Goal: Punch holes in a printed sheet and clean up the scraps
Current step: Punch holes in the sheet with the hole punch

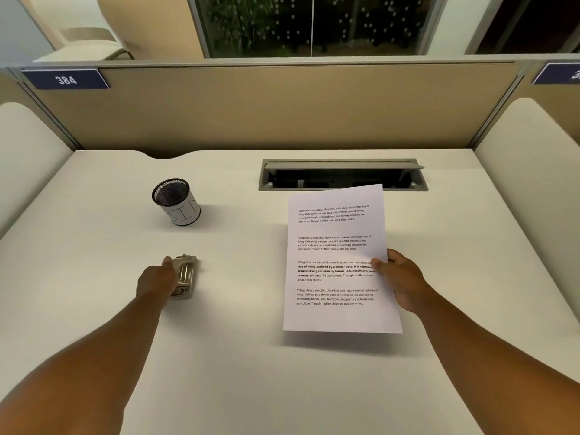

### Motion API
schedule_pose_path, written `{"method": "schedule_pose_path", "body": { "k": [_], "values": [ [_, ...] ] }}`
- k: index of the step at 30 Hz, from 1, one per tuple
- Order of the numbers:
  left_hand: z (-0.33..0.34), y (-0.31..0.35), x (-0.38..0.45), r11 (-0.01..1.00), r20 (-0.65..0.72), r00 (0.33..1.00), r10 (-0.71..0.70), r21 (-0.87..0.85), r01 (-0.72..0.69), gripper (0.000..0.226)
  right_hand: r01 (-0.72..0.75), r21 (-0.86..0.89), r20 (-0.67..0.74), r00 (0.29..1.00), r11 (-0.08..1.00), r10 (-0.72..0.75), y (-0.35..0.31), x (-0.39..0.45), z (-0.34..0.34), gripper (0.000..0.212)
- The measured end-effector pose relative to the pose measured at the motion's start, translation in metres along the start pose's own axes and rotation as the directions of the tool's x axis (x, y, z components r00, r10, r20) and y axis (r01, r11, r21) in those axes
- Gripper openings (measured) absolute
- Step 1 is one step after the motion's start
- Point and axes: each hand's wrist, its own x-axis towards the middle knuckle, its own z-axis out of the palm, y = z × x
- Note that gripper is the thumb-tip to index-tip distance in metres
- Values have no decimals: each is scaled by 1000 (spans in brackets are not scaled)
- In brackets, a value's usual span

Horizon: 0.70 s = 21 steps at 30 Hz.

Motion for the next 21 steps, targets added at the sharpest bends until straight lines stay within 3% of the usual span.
{"method": "schedule_pose_path", "body": {
  "k": [10,21],
  "values": [
    [32,48,-44,985,151,984,100,-157,-76,58,18,10,-12,1000,1000,-18,-2,-6,-6,18],
    [72,84,-93,927,334,933,133,-375,2,44,40,8,-25,999,999,-40,-5,-14,-16,19]
  ]
}}
